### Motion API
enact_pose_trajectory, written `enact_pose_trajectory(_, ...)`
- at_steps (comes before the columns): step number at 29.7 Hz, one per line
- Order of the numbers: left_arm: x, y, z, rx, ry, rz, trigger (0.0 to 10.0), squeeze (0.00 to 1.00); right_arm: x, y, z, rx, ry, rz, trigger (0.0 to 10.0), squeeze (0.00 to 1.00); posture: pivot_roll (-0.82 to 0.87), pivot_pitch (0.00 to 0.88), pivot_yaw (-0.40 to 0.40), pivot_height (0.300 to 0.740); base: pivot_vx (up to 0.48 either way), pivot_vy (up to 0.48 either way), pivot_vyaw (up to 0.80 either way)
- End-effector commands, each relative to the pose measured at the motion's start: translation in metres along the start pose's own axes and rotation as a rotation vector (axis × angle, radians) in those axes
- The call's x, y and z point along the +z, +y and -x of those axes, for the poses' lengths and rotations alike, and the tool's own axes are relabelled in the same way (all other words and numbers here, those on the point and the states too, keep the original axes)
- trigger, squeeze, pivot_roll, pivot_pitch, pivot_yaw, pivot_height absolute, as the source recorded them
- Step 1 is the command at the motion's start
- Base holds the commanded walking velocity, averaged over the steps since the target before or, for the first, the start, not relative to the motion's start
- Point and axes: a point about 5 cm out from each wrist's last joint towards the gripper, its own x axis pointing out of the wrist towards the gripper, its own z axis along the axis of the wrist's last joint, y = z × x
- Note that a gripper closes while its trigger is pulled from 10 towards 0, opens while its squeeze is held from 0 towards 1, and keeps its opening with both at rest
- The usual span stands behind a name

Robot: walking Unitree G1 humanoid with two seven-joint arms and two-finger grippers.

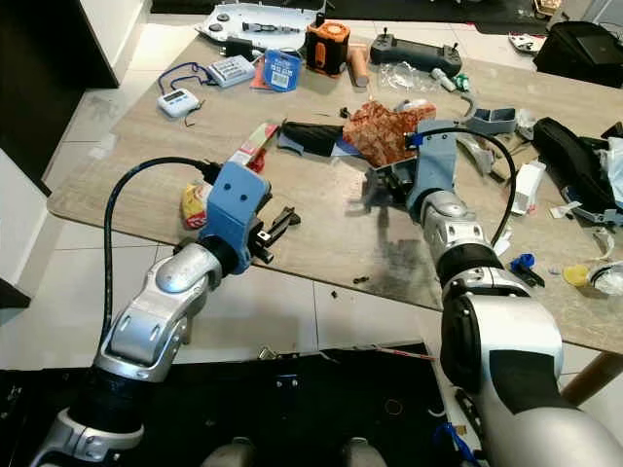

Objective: Picking trash to rubbish bin

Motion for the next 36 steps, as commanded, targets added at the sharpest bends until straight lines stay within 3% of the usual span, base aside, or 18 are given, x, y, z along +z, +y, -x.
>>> enact_pose_trajectory(1, -0.003, -0.004, 0.001, -0.007, 0.011, 0.0, 10.0, 0.0, -0.023, 0.002, 0.002, 0.005, 0.077, -0.01, 0.0, 0.0, 0.2, 0.262, -0.041, 0.74, 0.0, 0.0, 0.0)
enact_pose_trajectory(12, -0.002, 0.0, -0.002, 0.017, 0.004, -0.004, 10.0, 0.0, -0.018, -0.009, 0.003, -0.056, 0.039, -0.073, 0.0, 0.0, 0.2, 0.238, -0.042, 0.74, 0.0, 0.0, 0.0)
enact_pose_trajectory(14, 0.0, 0.007, -0.003, 0.05, -0.011, -0.012, 10.0, 0.0, 0.006, -0.006, 0.001, -0.023, -0.061, -0.155, 0.0, 0.0, 0.19, 0.219, -0.045, 0.74, 0.0, 0.0, 0.0)
enact_pose_trajectory(17, 0.001, 0.01, -0.003, 0.068, -0.017, -0.007, 10.0, 0.0, 0.016, -0.006, 0.0, -0.008, -0.1, -0.193, 0.0, 0.0, 0.19, 0.211, -0.048, 0.74, 0.0, 0.0, 0.0)
enact_pose_trajectory(19, -0.004, 0.024, 0.005, 0.194, -0.019, 0.064, 10.0, 0.0, 0.049, -0.008, 0.002, 0.014, -0.249, -0.263, 0.0, 0.0, 0.14, 0.179, -0.052, 0.74, 0.0, 0.0, 0.0)
enact_pose_trajectory(21, -0.004, 0.024, 0.005, 0.194, -0.019, 0.064, 10.0, 0.0, 0.049, -0.008, 0.002, 0.014, -0.249, -0.263, 0.0, 0.0, 0.14, 0.179, -0.052, 0.74, 0.0, 0.0, 0.0)
enact_pose_trajectory(23, -0.013, 0.032, 0.012, 0.286, 0.014, 0.11, 10.0, 0.0, 0.057, -0.008, 0.004, 0.013, -0.316, -0.27, 0.0, 0.0, 0.13, 0.169, -0.05, 0.74, 0.0, 0.0, 0.0)
enact_pose_trajectory(26, -0.034, 0.04, 0.025, 0.467, 0.08, 0.213, 10.0, 0.0, 0.053, -0.008, 0.015, -0.027, -0.457, -0.251, 0.0, 0.0, 0.11, 0.155, -0.049, 0.74, 0.0, 0.0, 0.0)
enact_pose_trajectory(28, -0.038, 0.04, 0.027, 0.512, 0.09, 0.25, 10.0, 0.0, 0.05, -0.009, 0.022, -0.073, -0.512, -0.228, 0.0, 0.0, 0.11, 0.155, -0.049, 0.74, 0.0, 0.0, 0.0)
enact_pose_trajectory(36, -0.037, 0.033, 0.02, 0.526, 0.086, 0.268, 10.0, 0.0, 0.036, 0.0, 0.042, -0.144, -0.608, -0.286, 0.0, 0.0, 0.09, 0.138, -0.05, 0.74, 0.0, 0.0, 0.0)
